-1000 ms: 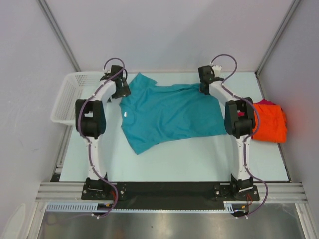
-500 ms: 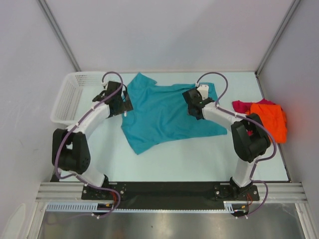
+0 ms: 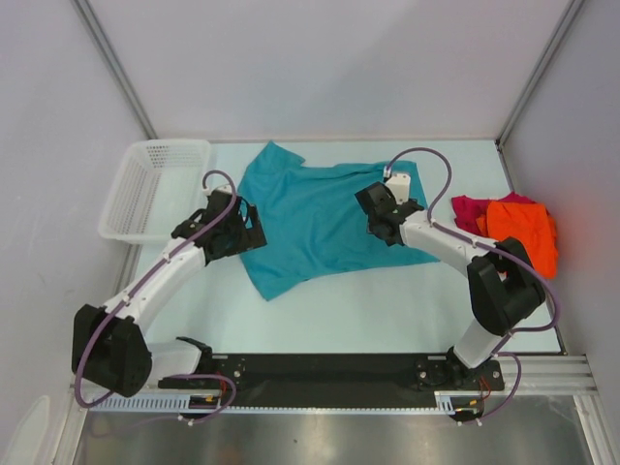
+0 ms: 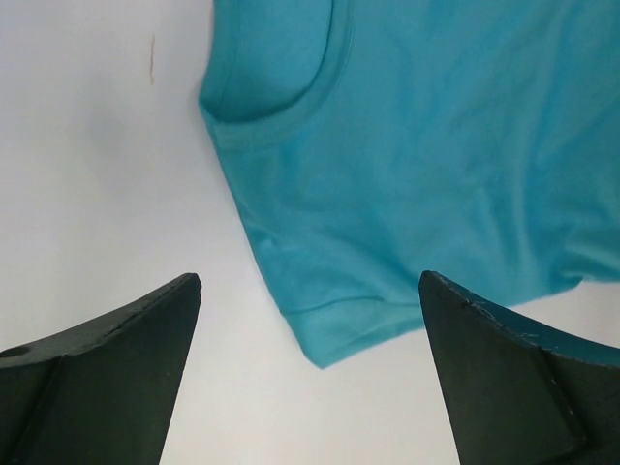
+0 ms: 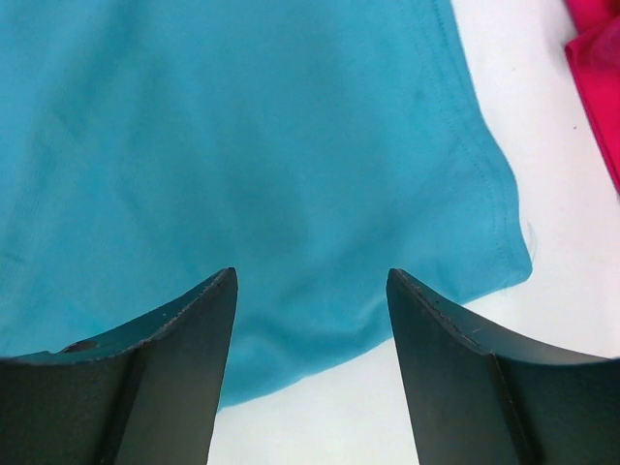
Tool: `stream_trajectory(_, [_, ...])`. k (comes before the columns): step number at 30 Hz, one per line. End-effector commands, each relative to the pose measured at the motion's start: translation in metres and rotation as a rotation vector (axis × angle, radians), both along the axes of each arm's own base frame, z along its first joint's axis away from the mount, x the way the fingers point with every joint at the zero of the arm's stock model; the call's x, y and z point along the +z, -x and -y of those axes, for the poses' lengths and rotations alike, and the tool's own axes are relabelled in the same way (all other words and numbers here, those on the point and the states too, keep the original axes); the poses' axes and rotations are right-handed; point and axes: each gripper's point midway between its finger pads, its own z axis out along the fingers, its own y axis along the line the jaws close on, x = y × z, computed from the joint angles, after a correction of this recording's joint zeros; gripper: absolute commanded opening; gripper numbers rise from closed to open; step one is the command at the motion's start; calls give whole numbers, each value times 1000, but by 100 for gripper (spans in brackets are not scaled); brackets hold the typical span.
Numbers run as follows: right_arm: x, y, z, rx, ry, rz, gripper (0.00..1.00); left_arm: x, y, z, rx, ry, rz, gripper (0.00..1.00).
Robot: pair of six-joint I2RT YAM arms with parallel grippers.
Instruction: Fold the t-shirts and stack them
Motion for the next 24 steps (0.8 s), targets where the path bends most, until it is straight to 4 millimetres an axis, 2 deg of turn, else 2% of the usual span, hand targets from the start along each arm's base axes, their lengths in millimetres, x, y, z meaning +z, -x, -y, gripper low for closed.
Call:
stream_trajectory(1, [11,5,-7,-6,3,37,68,-15,30,12,-6,49,-41,99])
stream_trajectory(5, [13,6,-11,2,10,42,68,-39,55,21,-23,50,-89,100])
stream_trajectory(10, [12,5,-11,0,12,41,68,-65,75,35,-54,46,-154,99])
stream_trajectory(15, [9,9,-11,4,20,26,68,-74,77,46,-63,66,-150,100])
stream_trajectory(24, [16,14,0,8,73,23,67,-88,78,64,-74,104,-168,100])
